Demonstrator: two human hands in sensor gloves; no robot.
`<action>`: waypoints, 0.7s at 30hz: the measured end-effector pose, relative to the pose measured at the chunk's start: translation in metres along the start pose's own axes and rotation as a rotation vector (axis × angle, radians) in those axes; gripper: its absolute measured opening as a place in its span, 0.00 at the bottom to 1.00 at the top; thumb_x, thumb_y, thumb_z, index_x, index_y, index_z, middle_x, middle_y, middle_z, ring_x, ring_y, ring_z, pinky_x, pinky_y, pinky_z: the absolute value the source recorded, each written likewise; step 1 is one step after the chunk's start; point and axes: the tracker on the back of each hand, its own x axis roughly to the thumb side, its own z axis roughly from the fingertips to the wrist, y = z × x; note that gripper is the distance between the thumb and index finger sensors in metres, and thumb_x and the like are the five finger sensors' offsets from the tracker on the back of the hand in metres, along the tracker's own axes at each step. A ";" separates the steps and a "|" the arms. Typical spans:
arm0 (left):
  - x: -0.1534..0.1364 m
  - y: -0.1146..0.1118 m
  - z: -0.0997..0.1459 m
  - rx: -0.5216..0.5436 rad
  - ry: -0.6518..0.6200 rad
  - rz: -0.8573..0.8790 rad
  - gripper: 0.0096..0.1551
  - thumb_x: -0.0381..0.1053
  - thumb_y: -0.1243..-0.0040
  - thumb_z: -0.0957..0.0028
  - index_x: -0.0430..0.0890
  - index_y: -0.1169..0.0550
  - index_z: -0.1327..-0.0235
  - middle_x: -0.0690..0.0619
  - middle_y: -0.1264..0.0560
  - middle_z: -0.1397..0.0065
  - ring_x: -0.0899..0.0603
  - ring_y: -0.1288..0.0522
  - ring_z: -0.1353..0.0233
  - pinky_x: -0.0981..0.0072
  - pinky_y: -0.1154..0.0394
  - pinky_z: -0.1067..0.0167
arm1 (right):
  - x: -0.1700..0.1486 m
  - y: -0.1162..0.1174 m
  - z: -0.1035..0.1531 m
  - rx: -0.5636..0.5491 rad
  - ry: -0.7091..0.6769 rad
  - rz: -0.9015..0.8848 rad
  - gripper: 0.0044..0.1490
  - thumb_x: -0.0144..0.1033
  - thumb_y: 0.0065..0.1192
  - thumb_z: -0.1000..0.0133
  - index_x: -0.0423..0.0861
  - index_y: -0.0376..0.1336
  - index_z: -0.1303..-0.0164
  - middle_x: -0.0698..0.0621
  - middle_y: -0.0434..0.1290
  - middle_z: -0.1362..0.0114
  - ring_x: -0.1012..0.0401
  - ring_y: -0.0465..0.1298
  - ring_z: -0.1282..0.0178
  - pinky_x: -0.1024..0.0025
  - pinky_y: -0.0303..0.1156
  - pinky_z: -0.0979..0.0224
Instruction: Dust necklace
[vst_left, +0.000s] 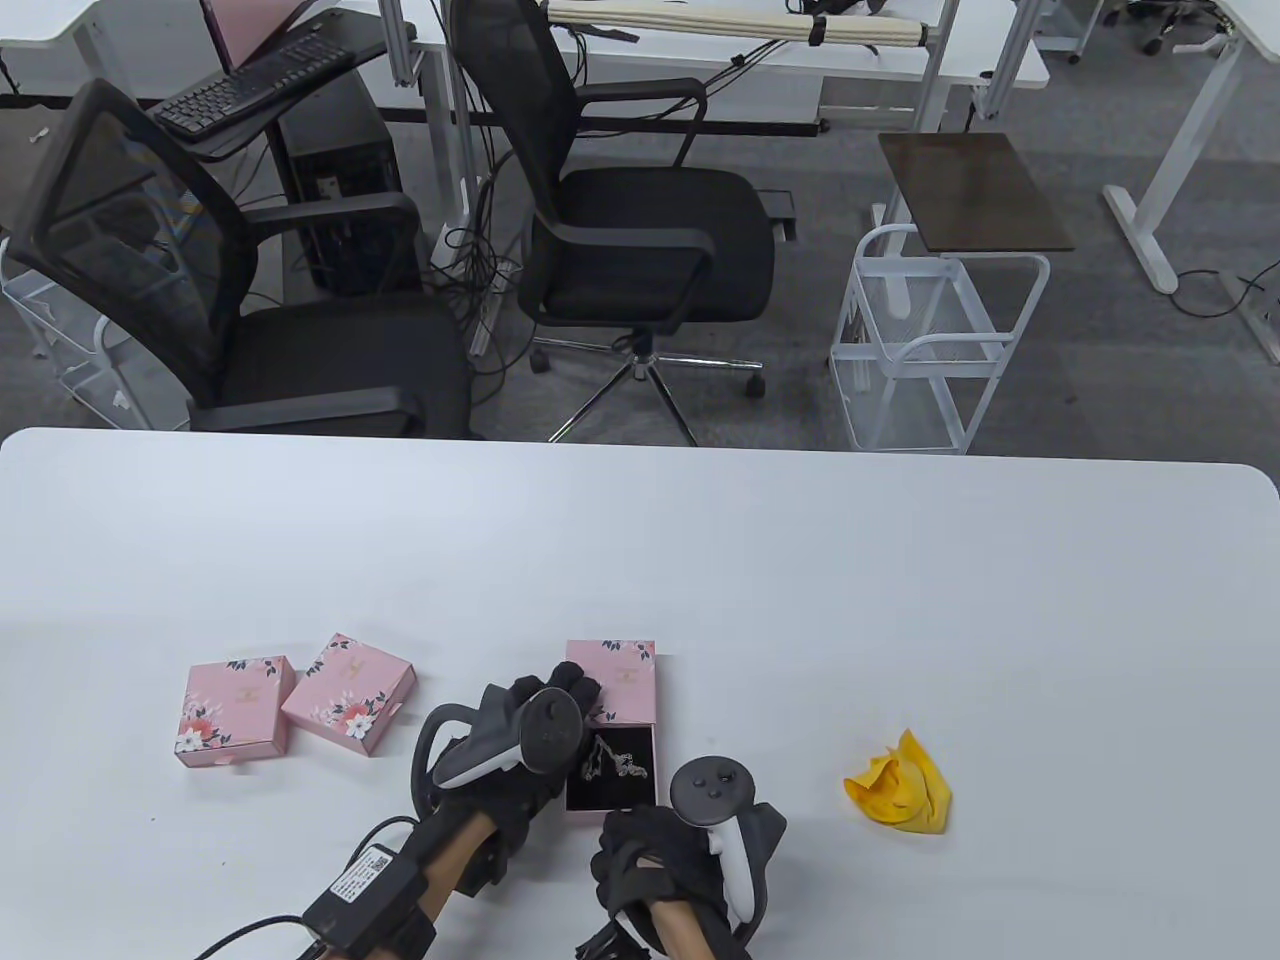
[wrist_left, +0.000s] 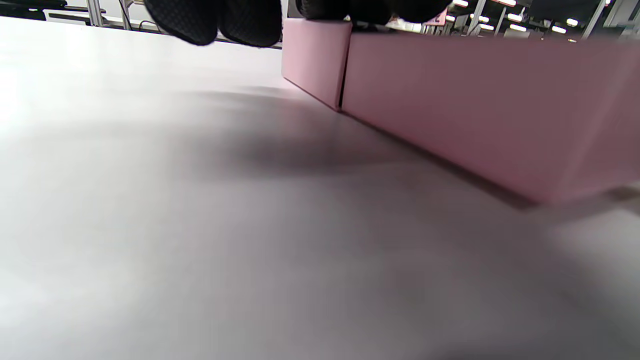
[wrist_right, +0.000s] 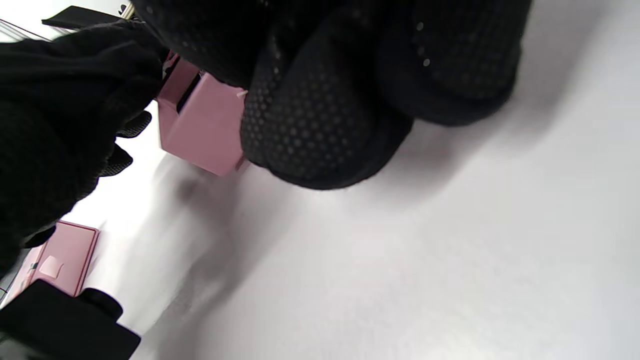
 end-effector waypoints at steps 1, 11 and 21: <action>0.000 0.000 0.000 0.003 0.002 -0.002 0.32 0.57 0.59 0.34 0.57 0.46 0.16 0.57 0.51 0.10 0.37 0.45 0.16 0.39 0.40 0.23 | 0.000 0.000 0.001 0.000 0.000 0.000 0.24 0.38 0.61 0.30 0.31 0.70 0.39 0.42 0.82 0.50 0.54 0.85 0.63 0.60 0.82 0.54; -0.001 0.012 0.008 0.040 -0.012 0.047 0.33 0.57 0.58 0.34 0.56 0.47 0.16 0.56 0.54 0.10 0.36 0.49 0.14 0.35 0.45 0.22 | 0.007 -0.023 0.014 -0.005 -0.062 0.174 0.29 0.43 0.61 0.30 0.31 0.68 0.35 0.40 0.81 0.46 0.50 0.84 0.60 0.57 0.80 0.51; -0.019 0.042 0.069 0.218 -0.010 0.195 0.33 0.57 0.57 0.34 0.56 0.44 0.16 0.54 0.51 0.09 0.36 0.47 0.15 0.36 0.43 0.23 | 0.066 -0.047 0.022 -0.194 -0.271 0.569 0.25 0.41 0.63 0.31 0.36 0.68 0.33 0.41 0.80 0.44 0.49 0.83 0.57 0.55 0.79 0.48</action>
